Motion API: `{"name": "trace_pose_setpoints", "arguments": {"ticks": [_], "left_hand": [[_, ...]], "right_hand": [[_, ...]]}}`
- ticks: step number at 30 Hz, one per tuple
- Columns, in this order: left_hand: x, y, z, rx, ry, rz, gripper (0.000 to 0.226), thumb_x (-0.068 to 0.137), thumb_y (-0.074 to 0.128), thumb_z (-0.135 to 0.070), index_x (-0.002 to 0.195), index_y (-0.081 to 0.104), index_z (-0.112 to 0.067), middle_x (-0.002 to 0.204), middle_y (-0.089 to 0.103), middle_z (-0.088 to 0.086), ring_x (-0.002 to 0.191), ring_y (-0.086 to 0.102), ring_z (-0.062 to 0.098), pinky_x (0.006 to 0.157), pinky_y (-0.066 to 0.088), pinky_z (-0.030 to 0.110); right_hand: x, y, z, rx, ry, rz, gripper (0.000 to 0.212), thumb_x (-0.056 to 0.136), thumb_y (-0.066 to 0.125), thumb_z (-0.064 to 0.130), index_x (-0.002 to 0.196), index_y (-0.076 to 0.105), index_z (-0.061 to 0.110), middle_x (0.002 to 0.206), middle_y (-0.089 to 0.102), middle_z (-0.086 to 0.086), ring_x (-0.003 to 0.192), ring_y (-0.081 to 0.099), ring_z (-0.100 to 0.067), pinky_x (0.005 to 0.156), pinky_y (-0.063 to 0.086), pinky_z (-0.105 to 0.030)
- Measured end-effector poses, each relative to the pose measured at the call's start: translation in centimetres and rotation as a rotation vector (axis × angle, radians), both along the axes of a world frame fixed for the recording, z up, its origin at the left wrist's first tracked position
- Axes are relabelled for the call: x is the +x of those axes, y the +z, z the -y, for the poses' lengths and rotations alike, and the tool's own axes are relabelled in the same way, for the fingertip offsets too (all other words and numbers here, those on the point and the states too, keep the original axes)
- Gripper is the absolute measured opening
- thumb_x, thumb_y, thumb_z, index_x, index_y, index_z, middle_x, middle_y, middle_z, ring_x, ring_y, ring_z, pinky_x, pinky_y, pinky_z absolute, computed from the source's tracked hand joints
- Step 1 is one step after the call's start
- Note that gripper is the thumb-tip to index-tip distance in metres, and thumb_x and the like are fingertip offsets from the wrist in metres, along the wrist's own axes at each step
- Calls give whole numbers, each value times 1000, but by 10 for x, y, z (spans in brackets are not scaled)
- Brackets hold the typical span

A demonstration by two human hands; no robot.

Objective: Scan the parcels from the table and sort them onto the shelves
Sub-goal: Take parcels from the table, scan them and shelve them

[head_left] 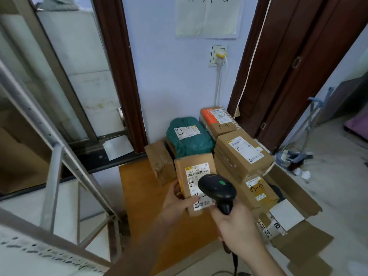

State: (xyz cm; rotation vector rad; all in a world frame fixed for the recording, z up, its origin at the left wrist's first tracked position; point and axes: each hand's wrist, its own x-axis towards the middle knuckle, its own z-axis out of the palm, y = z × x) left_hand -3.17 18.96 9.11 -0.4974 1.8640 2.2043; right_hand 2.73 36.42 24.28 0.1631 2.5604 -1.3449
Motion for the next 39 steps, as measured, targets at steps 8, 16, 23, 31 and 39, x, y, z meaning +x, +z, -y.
{"name": "trace_pose_setpoints", "arguments": {"ticks": [8, 16, 23, 31, 39], "left_hand": [[67, 2, 39, 48, 85, -4, 105, 71, 96, -18, 157, 37, -30, 128, 71, -10, 109, 73, 8, 84, 60, 30], [153, 29, 70, 112, 267, -84, 118, 55, 105, -38, 153, 40, -28, 129, 74, 1, 113, 75, 24, 96, 61, 50], [260, 63, 81, 130, 476, -251, 84, 76, 93, -27, 148, 49, -21, 133, 72, 16, 120, 71, 38, 98, 60, 50], [392, 95, 120, 36, 870, -376, 81, 75, 90, -26, 147, 56, -15, 135, 70, 16, 124, 68, 38, 110, 51, 55], [487, 143, 202, -78, 1036, -446, 70, 81, 83, -25, 146, 57, -19, 132, 73, 13, 121, 70, 35, 110, 51, 53]], "right_hand": [[60, 14, 22, 28, 74, 8, 13, 91, 68, 27, 85, 59, 19, 66, 64, -5, 65, 68, -25, 68, 59, -39], [92, 35, 36, 31, 426, -174, 33, 96, 63, 26, 64, 54, 23, 44, 55, 8, 44, 55, -4, 54, 48, -20], [127, 58, 47, -99, 690, -212, 20, 95, 64, 26, 79, 60, 15, 42, 54, 2, 39, 54, -7, 52, 51, -25], [198, 93, 111, -180, 957, -207, 16, 93, 68, 26, 82, 63, 15, 52, 60, 1, 45, 57, -7, 53, 52, -25], [284, 144, 211, -221, 1026, -221, 7, 93, 66, 26, 95, 59, 24, 63, 64, 2, 46, 59, -7, 48, 48, -18]]}}
